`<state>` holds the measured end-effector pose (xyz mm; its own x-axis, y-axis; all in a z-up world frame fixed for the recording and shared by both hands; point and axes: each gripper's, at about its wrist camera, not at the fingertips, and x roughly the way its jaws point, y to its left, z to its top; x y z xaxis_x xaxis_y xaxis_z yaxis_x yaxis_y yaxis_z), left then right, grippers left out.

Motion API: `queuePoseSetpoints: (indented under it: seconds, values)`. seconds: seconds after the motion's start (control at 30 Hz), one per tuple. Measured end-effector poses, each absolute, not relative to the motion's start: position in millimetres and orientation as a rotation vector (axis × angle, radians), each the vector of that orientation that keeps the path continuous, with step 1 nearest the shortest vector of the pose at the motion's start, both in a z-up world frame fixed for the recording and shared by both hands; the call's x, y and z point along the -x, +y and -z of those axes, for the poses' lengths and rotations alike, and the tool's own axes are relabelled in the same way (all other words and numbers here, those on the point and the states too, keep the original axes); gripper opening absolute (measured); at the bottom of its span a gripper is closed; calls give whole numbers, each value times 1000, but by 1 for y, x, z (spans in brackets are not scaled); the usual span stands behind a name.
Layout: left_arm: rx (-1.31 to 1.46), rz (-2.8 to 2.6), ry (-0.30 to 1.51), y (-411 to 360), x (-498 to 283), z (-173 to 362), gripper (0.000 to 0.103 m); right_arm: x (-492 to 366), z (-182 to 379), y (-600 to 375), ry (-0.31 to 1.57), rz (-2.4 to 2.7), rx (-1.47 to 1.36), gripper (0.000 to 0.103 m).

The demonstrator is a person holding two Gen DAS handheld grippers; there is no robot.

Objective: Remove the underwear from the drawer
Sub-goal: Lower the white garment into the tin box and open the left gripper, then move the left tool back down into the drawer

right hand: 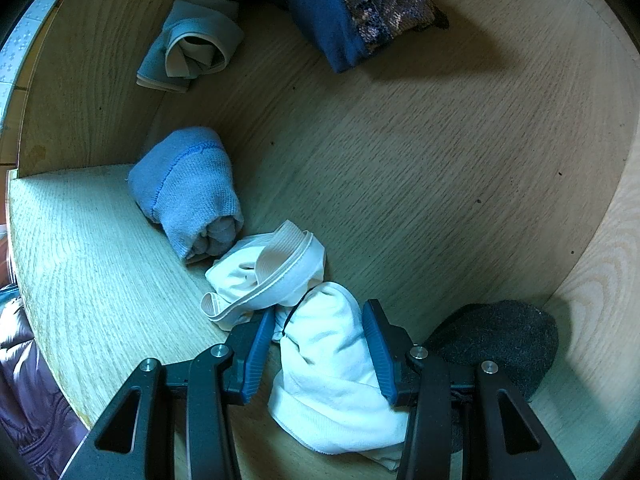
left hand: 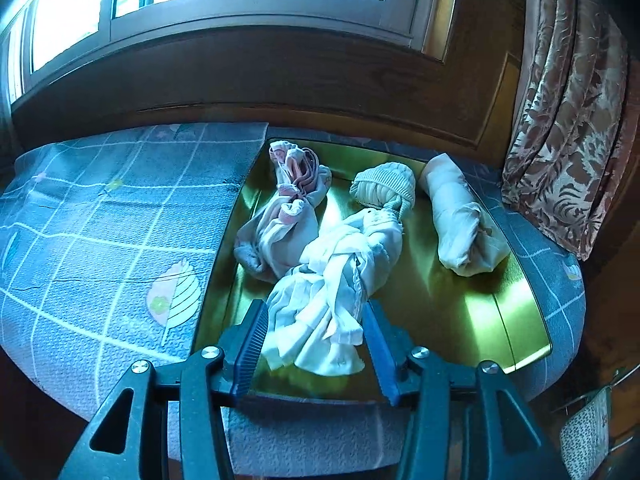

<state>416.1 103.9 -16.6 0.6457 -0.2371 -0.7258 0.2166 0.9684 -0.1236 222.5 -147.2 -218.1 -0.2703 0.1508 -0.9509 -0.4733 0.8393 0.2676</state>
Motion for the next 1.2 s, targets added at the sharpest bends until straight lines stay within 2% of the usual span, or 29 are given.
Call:
queuePoseSetpoints:
  seconds: [0.37,0.77,1.2]
  values:
    - [17,283,794,122,-387,3,51,-223,218,-147,1750,-610,249,46]
    - [-15,378,803,145,-318,8,51,-224,219,-147,1751,-610,248,46]
    - [-272,535,1058,79,-262,118,51,-225,219,-147,1751,-612,246,46]
